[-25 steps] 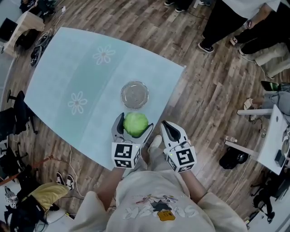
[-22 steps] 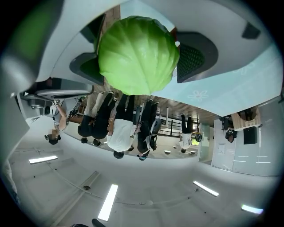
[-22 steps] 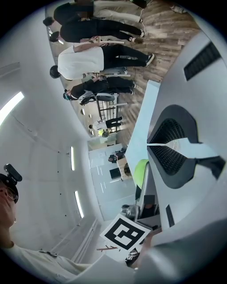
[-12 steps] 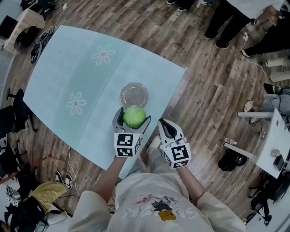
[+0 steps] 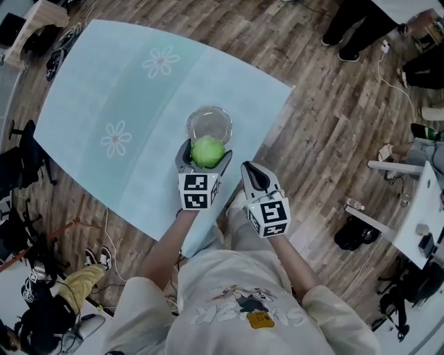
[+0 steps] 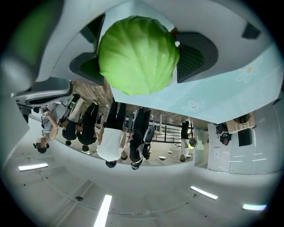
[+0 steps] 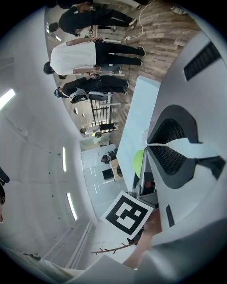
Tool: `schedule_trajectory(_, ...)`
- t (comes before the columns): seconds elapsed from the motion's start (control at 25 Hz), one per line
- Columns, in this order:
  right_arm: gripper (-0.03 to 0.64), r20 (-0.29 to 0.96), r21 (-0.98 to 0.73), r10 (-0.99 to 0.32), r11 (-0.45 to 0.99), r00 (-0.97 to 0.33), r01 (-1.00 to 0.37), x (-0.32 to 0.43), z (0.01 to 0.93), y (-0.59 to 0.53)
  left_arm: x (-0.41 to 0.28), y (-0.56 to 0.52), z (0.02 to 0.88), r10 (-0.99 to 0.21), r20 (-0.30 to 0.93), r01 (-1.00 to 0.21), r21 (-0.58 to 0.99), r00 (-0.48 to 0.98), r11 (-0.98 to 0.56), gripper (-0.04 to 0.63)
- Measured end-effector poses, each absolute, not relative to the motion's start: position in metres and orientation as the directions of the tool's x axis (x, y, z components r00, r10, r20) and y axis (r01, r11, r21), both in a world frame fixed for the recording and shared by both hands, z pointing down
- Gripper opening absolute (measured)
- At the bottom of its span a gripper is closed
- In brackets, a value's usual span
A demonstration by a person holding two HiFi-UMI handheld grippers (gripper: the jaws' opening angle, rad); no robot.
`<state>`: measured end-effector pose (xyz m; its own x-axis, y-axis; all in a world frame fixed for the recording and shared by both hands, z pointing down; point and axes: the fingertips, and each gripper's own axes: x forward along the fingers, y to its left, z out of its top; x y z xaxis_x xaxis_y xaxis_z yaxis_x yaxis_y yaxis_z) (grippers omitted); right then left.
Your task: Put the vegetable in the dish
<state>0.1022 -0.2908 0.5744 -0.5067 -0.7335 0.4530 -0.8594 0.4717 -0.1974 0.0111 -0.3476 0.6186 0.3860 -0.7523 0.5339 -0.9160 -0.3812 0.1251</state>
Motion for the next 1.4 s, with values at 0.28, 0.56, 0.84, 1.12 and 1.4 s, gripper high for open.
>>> schedule_trajectory(0.28, 0.031, 0.476, -0.206, -0.718, 0.471, -0.508, -0.858, 0.1, 0.588, -0.287, 0.011, -0.358, 0.652, -0.734, 0.571, -0.921, 0.112, 0.367, -0.373, 0.526)
schedule_trajectory(0.56, 0.031, 0.476, -0.212, -0.722, 0.459, -0.502, -0.862, 0.101, 0.587, -0.288, 0.012, -0.38, 0.674, -0.715, 0.598, -0.922, 0.118, 0.362, -0.369, 0.526)
schedule_trajectory(0.84, 0.031, 0.485, -0.213, -0.728, 0.44, -0.485, -0.873, 0.108, 0.591, -0.29, 0.017, -0.4, 0.681, -0.713, 0.601, -0.922, 0.114, 0.361, -0.371, 0.526)
schedule_trajectory(1.12, 0.031, 0.489, -0.215, -0.729, 0.43, -0.478, -0.877, 0.111, 0.591, -0.291, 0.019, -0.423, 0.701, -0.694, 0.623, -0.914, 0.087, 0.36, -0.396, 0.526)
schedule_trajectory(1.4, 0.031, 0.49, -0.215, -0.736, 0.416, -0.466, -0.883, 0.121, 0.592, -0.292, 0.02, -0.423, 0.729, -0.651, 0.677, -0.92, 0.101, 0.342, -0.379, 0.526)
